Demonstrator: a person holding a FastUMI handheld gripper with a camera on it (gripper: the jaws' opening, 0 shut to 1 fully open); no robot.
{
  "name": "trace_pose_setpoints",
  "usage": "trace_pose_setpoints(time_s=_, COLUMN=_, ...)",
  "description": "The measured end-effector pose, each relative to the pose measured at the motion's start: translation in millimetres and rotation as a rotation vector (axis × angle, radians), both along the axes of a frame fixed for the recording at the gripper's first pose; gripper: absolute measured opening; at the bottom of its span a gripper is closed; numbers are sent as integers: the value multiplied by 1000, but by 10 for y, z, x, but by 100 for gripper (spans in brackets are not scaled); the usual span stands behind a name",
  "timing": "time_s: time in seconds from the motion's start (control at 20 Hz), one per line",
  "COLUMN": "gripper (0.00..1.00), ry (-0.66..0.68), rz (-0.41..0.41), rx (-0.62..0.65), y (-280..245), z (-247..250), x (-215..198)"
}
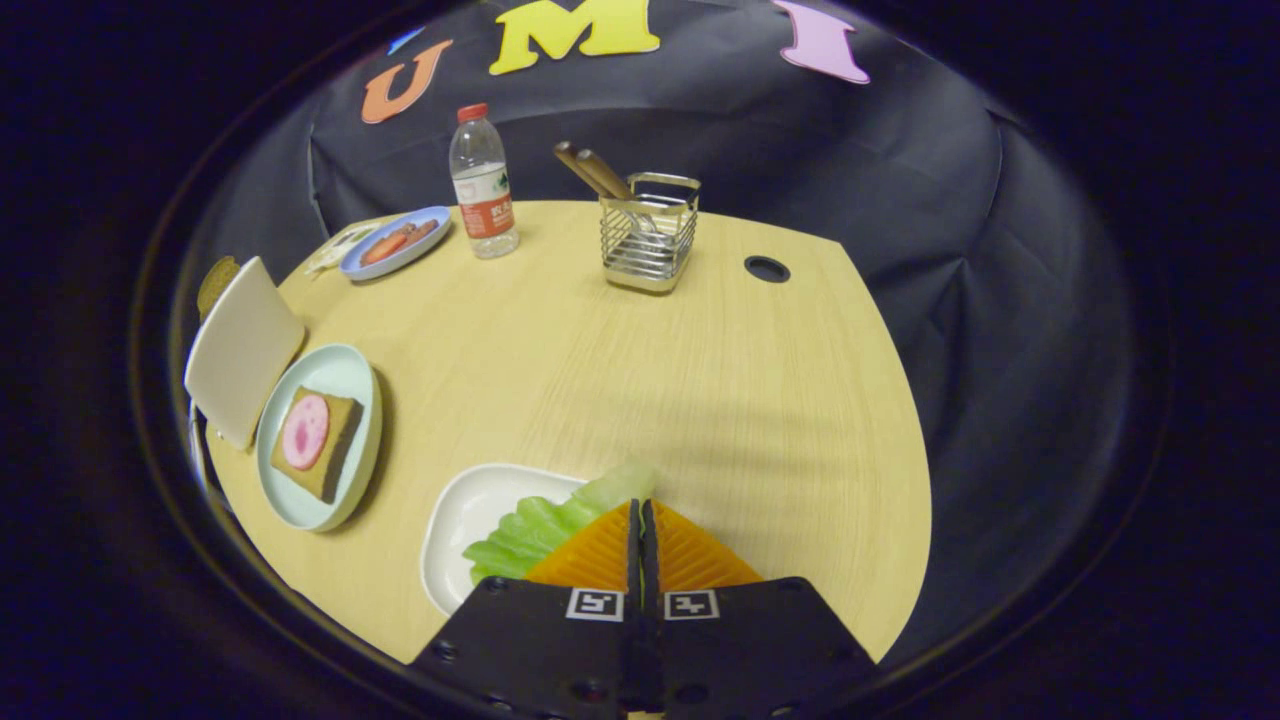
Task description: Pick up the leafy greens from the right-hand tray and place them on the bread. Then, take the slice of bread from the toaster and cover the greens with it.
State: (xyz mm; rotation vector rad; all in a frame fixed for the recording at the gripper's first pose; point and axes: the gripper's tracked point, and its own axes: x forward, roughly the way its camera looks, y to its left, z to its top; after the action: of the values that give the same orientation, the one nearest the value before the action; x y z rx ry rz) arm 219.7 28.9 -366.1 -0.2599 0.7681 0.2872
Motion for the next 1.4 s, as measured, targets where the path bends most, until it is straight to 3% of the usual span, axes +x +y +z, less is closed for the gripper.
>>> trace_pose_setpoints(time_s=0.75, gripper=0, ry=-91, rz=32, rx=106, y=773, z=974, x=-935)
trace_pose_setpoints(time_s=1.1, gripper=0, ry=-105, rz=75, rx=103, y=1662, z=1079, x=-1339)
trace_pose_setpoints(time_s=1.4, gripper=0, ry=-82, rz=171, rx=86, y=2602, z=1002, x=-1606)
